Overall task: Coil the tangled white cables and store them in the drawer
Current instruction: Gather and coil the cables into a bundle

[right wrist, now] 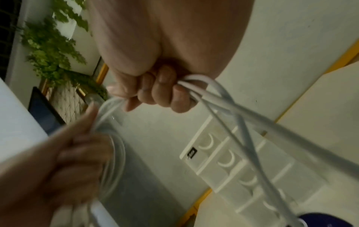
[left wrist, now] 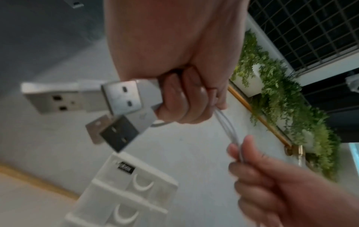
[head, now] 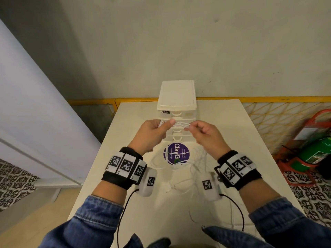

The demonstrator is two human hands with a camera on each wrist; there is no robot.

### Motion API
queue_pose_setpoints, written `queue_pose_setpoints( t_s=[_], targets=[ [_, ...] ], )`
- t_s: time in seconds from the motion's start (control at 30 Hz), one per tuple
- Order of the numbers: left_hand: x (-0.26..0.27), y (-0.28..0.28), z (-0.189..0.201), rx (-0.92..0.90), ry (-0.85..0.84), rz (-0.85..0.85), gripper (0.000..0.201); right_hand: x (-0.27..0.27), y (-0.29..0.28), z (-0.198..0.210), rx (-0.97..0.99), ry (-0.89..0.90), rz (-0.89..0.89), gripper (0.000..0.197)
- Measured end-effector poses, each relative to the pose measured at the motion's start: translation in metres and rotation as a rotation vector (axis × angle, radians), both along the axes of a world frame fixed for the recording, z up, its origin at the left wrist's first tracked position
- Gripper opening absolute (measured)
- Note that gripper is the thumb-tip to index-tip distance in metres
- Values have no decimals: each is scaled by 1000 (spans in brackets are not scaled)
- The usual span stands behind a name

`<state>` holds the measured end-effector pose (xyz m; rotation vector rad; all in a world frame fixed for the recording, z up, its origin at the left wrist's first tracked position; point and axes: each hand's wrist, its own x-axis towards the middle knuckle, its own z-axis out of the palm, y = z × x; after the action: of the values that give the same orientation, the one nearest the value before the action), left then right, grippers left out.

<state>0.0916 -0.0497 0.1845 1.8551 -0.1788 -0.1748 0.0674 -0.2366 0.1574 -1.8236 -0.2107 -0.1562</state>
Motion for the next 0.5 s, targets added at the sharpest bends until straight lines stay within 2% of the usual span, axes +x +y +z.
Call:
queue_pose_setpoints(
  t_s=[0.1,0.23,0.4,0.5],
  targets=[
    [-8,-5,-9,-57,107,-130,49,6,-6,10,-13,-85,-42,12],
    [-17,-19,-11,-108,216,-337,55,15,-9,8,64,-139,-118,16],
    [-20,-29,-1,-582,513,-594,56,23,-4,-6,130,-118,-74,18],
    [-22,-32,9,-797,521,-658,57,22,4,-18,119,-91,-72,28]
  ],
)
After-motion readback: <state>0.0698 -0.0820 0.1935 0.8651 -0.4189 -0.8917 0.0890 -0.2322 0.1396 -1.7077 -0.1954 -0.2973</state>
